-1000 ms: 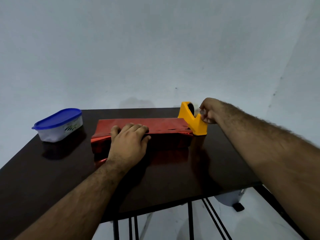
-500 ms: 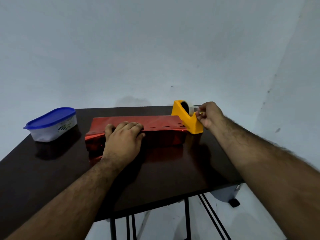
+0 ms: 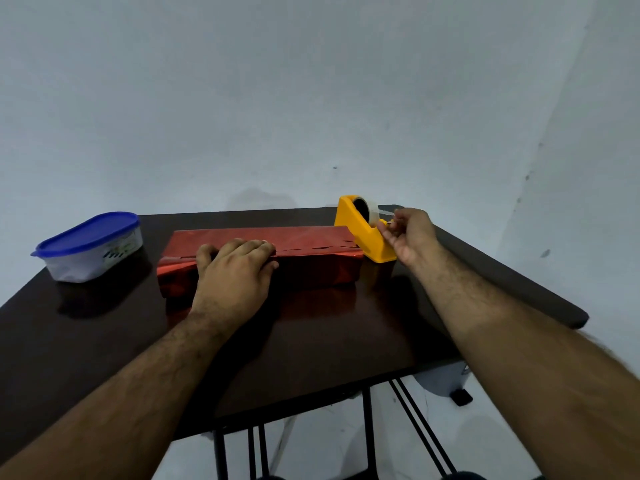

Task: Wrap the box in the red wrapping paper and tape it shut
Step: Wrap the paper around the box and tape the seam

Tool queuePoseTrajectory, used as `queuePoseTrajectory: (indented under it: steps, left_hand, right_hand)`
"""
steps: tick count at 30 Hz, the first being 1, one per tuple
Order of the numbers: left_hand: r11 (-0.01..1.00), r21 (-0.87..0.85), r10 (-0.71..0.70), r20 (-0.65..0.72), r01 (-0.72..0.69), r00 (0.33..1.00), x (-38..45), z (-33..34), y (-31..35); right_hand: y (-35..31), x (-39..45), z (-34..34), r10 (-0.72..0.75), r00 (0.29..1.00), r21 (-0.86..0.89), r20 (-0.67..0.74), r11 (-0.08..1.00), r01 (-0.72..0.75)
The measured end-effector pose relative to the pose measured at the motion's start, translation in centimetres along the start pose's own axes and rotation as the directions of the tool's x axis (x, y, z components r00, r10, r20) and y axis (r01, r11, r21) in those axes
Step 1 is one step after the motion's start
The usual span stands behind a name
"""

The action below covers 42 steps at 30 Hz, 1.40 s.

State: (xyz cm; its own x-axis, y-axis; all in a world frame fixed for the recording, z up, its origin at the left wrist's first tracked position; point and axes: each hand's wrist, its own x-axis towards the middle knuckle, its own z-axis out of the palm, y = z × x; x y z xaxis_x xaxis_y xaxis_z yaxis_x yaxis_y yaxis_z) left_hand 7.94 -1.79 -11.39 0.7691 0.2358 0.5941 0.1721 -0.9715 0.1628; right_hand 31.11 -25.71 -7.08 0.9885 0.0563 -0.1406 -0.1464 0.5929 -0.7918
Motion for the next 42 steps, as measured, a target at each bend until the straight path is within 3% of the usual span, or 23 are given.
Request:
queuePoseTrajectory:
  steps: [3,9,16,21,27,29,32,36,42]
  left_hand:
    - [1.0,-0.002,-0.001,0.004,0.001,1.0,0.0,0.0,-0.1]
    - [1.0,-0.001,0.003,-0.003,-0.003,1.0,0.0,0.2,-0.1]
    - [1.0,0.003,0.009,-0.007,-0.009,1.0,0.0,0.2,-0.1]
    - [1.0,0.007,0.002,0.003,-0.002,1.0,0.0,0.0,0.0]
    - [1.0,0.003,-0.002,0.012,0.002,1.0,0.0,-0.2,0.3]
    - [1.0,0.006,-0.006,0.003,0.006,1.0,0.1,-0.1,0.2]
    - [1.0,0.011,-0.006,0.021,0.006,1.0,0.1,0.1,0.3]
    - [1.0,0.005,-0.006,0.022,0.006,1.0,0.2,-0.3,0.3]
    - [1.0,0.02,-0.001,0.029,0.001,1.0,0.0,-0.4,0.4]
  right_hand:
    - [0.5,-0.3,-0.4,-0.029,0.999,-0.008,-0.041,1.0,0.028]
    - [0.9,-1.1,-1.2,-0.095,0.977,-0.278,-0.191,0.96,0.039]
    - [0.0,-2.0,-1.2,-0.129,0.973,-0.471,-0.19,0.882,0.024]
    - [-1.9,-2.9,0.5,-0.183,0.964,-0.677,-0.194,0.736,0.004]
    - [-1.0,-2.5,-1.7,-0.06,0.986,-0.86,-0.156,0.5,-0.106]
    - [-1.3,-4.8,-1.5,-0.121,0.972,-0.803,-0.199,0.59,-0.091]
    - [-2.3,-6.1,-0.1,-0.235,0.968,-0.637,-0.09,0.761,0.125]
    - [-2.8,-7.6,2.0,-0.263,0.955,-0.612,0.135,0.736,0.289]
    - [-2.1,-9.5,3.8,-0.255,0.923,-0.548,0.287,0.747,0.376]
